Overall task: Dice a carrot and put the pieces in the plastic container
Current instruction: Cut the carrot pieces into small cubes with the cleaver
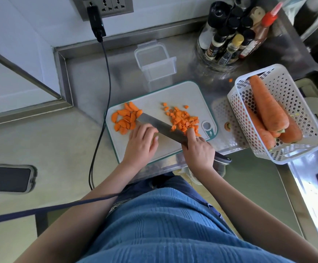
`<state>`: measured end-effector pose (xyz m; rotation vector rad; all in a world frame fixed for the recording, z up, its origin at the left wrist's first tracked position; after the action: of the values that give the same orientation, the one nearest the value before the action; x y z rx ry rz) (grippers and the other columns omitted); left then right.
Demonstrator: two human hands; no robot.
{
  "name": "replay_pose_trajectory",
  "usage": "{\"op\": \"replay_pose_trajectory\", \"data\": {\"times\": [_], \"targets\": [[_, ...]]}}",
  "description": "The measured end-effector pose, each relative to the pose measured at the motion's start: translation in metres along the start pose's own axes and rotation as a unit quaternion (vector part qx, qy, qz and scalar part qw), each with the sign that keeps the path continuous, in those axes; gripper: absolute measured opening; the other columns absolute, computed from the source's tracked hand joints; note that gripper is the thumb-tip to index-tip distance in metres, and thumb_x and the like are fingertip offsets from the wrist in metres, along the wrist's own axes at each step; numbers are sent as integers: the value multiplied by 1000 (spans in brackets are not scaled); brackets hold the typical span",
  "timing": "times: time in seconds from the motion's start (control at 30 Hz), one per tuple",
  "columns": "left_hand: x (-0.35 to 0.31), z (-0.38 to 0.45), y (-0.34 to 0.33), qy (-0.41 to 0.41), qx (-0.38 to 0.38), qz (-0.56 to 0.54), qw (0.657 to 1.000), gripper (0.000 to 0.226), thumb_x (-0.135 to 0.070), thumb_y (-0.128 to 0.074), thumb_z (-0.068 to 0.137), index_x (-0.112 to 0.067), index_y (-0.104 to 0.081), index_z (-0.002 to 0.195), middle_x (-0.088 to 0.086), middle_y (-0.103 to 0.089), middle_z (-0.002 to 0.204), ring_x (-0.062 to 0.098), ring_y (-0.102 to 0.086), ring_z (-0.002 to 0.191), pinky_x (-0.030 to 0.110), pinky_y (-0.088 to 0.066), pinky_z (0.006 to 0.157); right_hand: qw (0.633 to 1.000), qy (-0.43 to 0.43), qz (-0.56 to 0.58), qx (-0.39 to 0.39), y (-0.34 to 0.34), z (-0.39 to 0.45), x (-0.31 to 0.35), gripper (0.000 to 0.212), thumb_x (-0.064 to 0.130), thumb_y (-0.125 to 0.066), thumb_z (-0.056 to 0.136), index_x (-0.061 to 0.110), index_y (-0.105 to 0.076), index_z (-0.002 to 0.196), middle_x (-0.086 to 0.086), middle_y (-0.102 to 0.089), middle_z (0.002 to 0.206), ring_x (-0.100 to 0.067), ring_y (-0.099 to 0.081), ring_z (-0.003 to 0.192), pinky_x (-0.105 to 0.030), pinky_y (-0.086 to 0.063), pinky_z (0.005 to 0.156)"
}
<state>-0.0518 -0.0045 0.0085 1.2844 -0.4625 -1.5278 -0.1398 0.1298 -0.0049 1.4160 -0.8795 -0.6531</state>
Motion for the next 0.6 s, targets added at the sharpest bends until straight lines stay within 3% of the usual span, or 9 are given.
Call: {"op": "replay_pose_trajectory", "data": {"times": [0.13,0.23,0.37,0.5,0.6], "targets": [[-18,5,-3,-68,17,38,997,14,-14,-56,84,-7,-64,93,6,-58,98,23,-48,92,35,-37,79,1000,7,-2,-19,4,2,3,64,12,-89,53,12,-39,92,0,-46,42,-23,-45,36,-20,-18,40],[-38,17,-15,-130,86,41,987,22,-24,-50,86,-9,-65,91,3,-63,92,22,-52,91,34,-35,81,999,22,-36,-31,6,3,4,67,14,-91,47,11,-42,92,2,-47,41,-21,-46,35,-19,-18,41],[-37,38,-43,-94,203,13,975,34,-34,-37,89,-10,-62,87,0,-60,87,22,-51,88,33,-32,78,996,54,-56,-44,4,2,5,69,10,-91,45,11,-42,93,2,-49,43,-21,-50,38,-20,-23,41],[-29,50,-73,-35,313,-30,949,37,-33,-37,96,-13,-65,109,1,-62,113,20,-51,111,33,-35,90,995,70,-54,-38,1,-5,5,67,11,-89,50,11,-41,96,2,-54,49,-21,-53,42,-21,-33,40],[-27,58,-61,-21,260,-52,964,43,-30,-33,96,-8,-61,120,7,-61,122,23,-51,117,37,-38,97,997,50,-35,-41,3,-7,1,65,11,-89,47,10,-42,92,1,-52,46,-22,-52,38,-22,-36,38]]}}
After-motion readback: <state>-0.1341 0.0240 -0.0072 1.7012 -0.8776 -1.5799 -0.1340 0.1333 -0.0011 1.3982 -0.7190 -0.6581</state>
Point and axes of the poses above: each hand's wrist, its own z-axis towards the middle knuckle, its own y-axis out of the back of the hand, x = y × z, the point moved 10 cm from there along z, towards the middle knuckle
